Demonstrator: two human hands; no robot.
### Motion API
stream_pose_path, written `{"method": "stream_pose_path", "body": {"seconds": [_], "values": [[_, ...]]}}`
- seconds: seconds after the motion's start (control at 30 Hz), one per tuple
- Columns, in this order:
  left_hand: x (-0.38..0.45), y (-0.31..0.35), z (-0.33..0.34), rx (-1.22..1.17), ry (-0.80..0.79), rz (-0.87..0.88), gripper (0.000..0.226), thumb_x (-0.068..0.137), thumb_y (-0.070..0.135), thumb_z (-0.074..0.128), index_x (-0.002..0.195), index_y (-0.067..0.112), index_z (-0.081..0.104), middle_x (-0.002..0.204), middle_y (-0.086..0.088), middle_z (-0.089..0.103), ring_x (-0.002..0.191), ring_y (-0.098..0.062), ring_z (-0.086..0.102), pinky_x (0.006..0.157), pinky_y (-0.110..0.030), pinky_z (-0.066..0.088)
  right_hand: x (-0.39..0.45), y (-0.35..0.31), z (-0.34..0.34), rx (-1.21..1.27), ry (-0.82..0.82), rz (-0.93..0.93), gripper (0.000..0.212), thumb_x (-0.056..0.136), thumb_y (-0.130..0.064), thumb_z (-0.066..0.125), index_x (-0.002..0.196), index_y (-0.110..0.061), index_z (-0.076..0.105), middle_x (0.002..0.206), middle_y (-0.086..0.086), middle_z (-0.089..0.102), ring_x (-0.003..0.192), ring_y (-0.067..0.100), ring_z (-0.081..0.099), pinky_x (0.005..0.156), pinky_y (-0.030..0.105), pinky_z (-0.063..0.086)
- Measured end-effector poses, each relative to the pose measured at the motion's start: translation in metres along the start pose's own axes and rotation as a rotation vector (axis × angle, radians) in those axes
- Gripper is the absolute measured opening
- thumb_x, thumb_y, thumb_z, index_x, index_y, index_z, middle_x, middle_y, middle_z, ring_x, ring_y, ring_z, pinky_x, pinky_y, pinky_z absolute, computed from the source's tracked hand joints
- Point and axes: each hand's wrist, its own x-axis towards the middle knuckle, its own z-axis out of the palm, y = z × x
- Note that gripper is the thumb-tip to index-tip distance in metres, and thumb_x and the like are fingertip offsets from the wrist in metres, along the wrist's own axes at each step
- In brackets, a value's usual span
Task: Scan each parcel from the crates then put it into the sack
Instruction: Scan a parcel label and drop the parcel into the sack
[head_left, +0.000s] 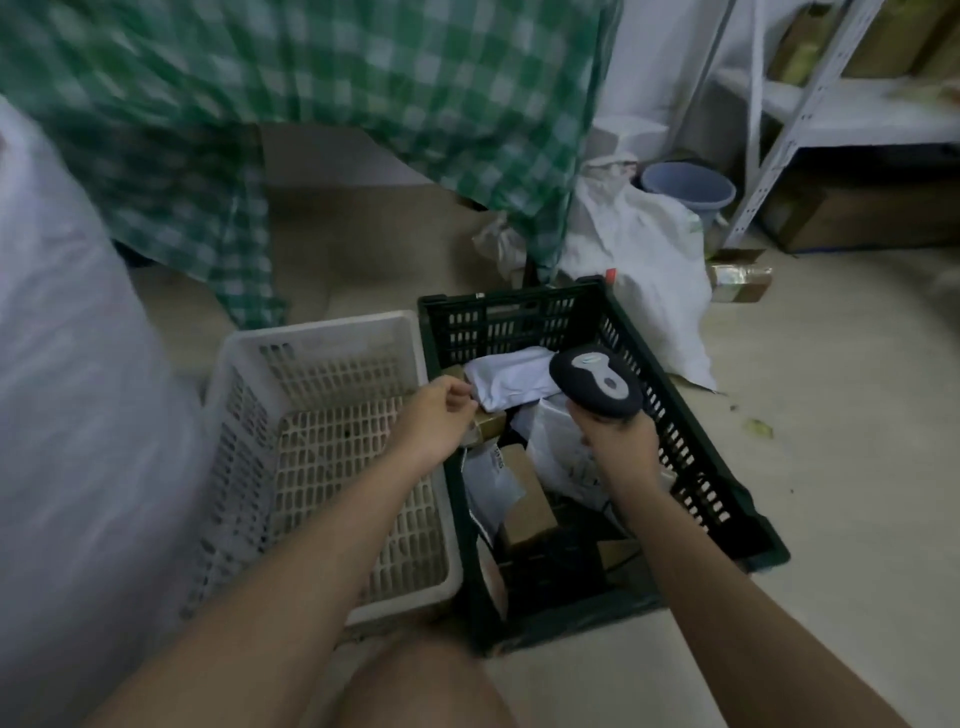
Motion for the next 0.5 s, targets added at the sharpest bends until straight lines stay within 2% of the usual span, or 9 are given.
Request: {"method": "stream_pose_path", "body": {"seconds": [0.07, 0.13, 0.2, 0.27, 0.33, 0.43, 0.5], "values": [[0.038, -0.014, 0.018, 0.067, -0.008, 0.011, 0.021, 0.095, 0.023, 0.057, 0.114, 0.014, 0.061, 0.108, 0.000, 0.061, 0.097, -0.014, 0.056, 0.085, -0.027, 0.046, 0.038, 0.013, 0.022, 0.011, -0.005, 0.036, 0.039, 0.085, -0.029, 0.072, 0.116, -0.007, 0.063, 0.099, 0.011, 0.069, 0.091, 0.027, 0.064, 0.073, 0.034, 0.049], [0.078, -0.028, 0.037, 0.140, -0.016, 0.018, 0.014, 0.094, 0.024, 0.057, 0.102, 0.015, 0.066, 0.105, -0.004, 0.067, 0.097, -0.021, 0.061, 0.087, -0.035, 0.051, 0.074, 0.025, 0.047, 0.083, -0.021, 0.111, 0.035, 0.085, -0.023, 0.072, 0.112, -0.003, 0.064, 0.089, 0.008, 0.068, 0.080, 0.022, 0.062, 0.069, 0.033, 0.049], [0.114, -0.037, 0.060, 0.272, -0.039, 0.039, 0.018, 0.094, 0.027, 0.055, 0.091, 0.014, 0.067, 0.099, -0.009, 0.069, 0.094, -0.026, 0.063, 0.084, -0.036, 0.050, 0.106, 0.041, 0.068, 0.150, -0.001, 0.203, 0.036, 0.082, -0.023, 0.075, 0.110, -0.002, 0.066, 0.087, 0.008, 0.067, 0.077, 0.021, 0.061, 0.065, 0.031, 0.048], [0.145, -0.041, 0.080, 0.490, -0.018, 0.103, 0.024, 0.094, 0.037, 0.054, 0.097, 0.017, 0.068, 0.104, -0.005, 0.068, 0.102, -0.026, 0.060, 0.083, -0.033, 0.041, 0.133, 0.058, 0.085, 0.202, 0.032, 0.267, 0.038, 0.081, -0.022, 0.076, 0.112, -0.002, 0.066, 0.096, 0.011, 0.068, 0.083, 0.023, 0.060, 0.065, 0.029, 0.048], [0.172, -0.046, 0.101, 0.716, 0.007, 0.142, 0.031, 0.093, 0.045, 0.053, 0.110, 0.020, 0.062, 0.117, -0.004, 0.061, 0.115, -0.026, 0.050, 0.088, -0.036, 0.032, 0.152, 0.072, 0.099, 0.244, 0.068, 0.307, 0.039, 0.081, -0.021, 0.076, 0.112, -0.001, 0.065, 0.096, 0.012, 0.066, 0.085, 0.024, 0.060, 0.067, 0.030, 0.049], [0.204, -0.058, 0.130, 0.956, -0.021, 0.123, 0.039, 0.091, 0.042, 0.056, 0.122, 0.020, 0.050, 0.127, -0.006, 0.051, 0.121, -0.027, 0.037, 0.096, -0.037, 0.026, 0.173, 0.091, 0.111, 0.283, 0.136, 0.348, 0.041, 0.077, -0.025, 0.078, 0.111, -0.004, 0.067, 0.091, 0.009, 0.067, 0.084, 0.023, 0.061, 0.081, 0.041, 0.053], [0.218, -0.066, 0.146, 1.038, -0.030, 0.112, 0.045, 0.089, 0.041, 0.059, 0.126, 0.019, 0.046, 0.129, -0.007, 0.049, 0.123, -0.027, 0.037, 0.099, -0.037, 0.025, 0.178, 0.098, 0.112, 0.297, 0.133, 0.356, 0.036, 0.078, -0.024, 0.078, 0.108, -0.006, 0.067, 0.086, 0.006, 0.067, 0.079, 0.020, 0.062, 0.076, 0.036, 0.052]]}}
